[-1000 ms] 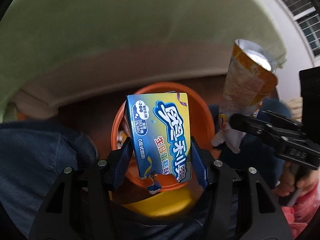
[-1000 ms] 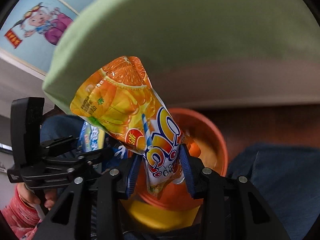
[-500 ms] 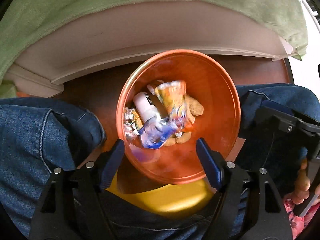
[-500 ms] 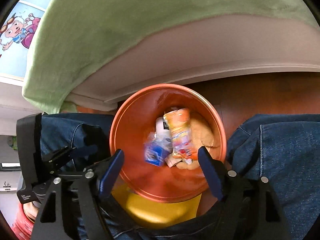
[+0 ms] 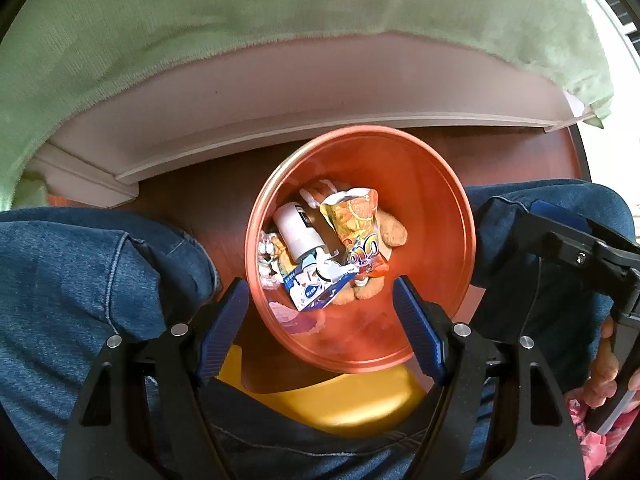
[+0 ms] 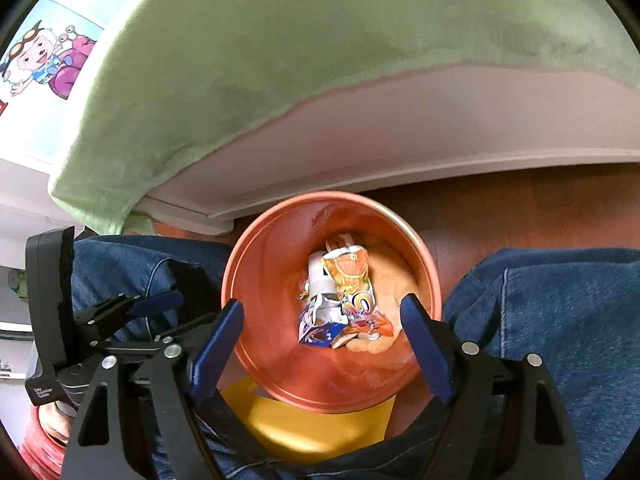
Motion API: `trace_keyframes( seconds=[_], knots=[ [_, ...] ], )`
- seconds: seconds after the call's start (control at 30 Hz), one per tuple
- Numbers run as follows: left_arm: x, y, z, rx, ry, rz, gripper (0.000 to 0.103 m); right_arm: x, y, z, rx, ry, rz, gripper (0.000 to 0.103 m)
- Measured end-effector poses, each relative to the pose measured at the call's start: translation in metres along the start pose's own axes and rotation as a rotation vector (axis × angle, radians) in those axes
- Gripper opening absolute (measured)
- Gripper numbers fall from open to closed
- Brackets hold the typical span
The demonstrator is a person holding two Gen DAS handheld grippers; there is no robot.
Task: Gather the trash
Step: 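Move both grippers from the bucket back toward the bed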
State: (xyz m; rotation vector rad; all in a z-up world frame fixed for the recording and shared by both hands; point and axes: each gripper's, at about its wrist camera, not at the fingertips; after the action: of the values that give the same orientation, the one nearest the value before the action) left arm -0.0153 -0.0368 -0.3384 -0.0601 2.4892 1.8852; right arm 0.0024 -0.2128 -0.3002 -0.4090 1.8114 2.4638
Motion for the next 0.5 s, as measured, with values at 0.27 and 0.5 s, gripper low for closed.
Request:
trace_keyframes(
  seconds=[0.27, 0.5],
  knots=[
    [-0.006, 0.032, -0.002, 0.009, -0.008, -0.088, 0.073, -0.010, 0.031, 0.005, 0.054, 0.043, -0.092, 0.080],
    [-0.024, 0.107, -0.008, 0.083, -0.026, -0.286, 0.079, -0.026, 0.079, 0.016, 0.090, 0.098, -0.254, 0.086]
  ],
)
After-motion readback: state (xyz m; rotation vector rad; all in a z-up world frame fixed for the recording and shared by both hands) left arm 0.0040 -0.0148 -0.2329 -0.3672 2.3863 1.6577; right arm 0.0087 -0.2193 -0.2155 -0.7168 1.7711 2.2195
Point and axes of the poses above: each gripper's, at about its wrist camera, not at the fingertips, and y roughly against the way its jaws point, z to its left, x to its underside, and after that the axes turned 15 degrees about y, right-handed
